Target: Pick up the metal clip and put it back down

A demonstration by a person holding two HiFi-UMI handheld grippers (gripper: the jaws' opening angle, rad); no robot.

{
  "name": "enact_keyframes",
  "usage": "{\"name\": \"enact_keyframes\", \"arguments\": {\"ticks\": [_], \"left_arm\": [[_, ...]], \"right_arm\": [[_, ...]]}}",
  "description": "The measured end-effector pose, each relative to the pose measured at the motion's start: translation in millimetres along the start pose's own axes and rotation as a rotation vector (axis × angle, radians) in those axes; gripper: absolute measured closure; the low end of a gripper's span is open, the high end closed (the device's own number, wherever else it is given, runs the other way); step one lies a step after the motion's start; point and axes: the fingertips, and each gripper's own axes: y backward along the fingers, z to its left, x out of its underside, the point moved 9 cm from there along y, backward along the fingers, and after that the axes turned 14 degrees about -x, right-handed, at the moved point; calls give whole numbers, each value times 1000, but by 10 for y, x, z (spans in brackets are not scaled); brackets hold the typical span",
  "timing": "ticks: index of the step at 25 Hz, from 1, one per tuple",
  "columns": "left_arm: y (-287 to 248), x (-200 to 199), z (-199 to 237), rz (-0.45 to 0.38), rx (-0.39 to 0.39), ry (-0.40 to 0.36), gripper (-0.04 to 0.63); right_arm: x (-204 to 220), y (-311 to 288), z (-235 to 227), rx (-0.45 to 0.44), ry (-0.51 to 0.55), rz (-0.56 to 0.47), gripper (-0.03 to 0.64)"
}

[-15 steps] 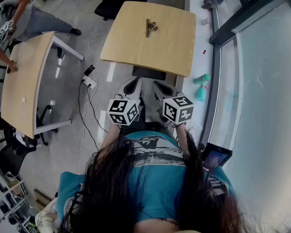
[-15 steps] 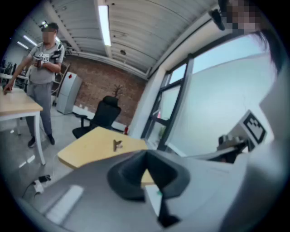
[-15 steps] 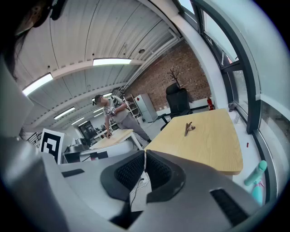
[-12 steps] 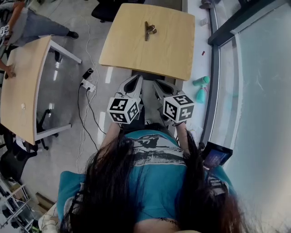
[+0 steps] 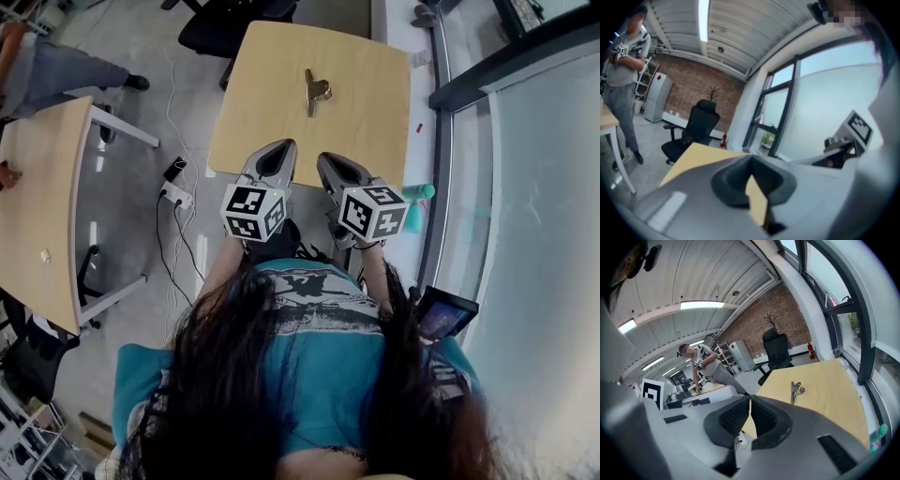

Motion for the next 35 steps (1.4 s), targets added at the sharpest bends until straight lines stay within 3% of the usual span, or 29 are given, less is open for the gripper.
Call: {"name": "enact_keyframes", "arguments": {"ticks": [8, 17, 30, 35], "left_arm": [[-534, -191, 499, 36, 49, 17, 592], [-818, -76, 452, 96, 93, 19, 594], [-1131, -110, 399, 98, 25, 27, 592], [-1275, -107, 389, 106, -3, 20, 593]], "right_arm": [[-308, -561, -207, 51, -35, -1, 594], [-344, -656, -485, 88, -46, 43, 594], [-579, -556, -1154, 140, -70, 28, 593], [-672, -722, -1512, 110, -88, 46, 592]]}}
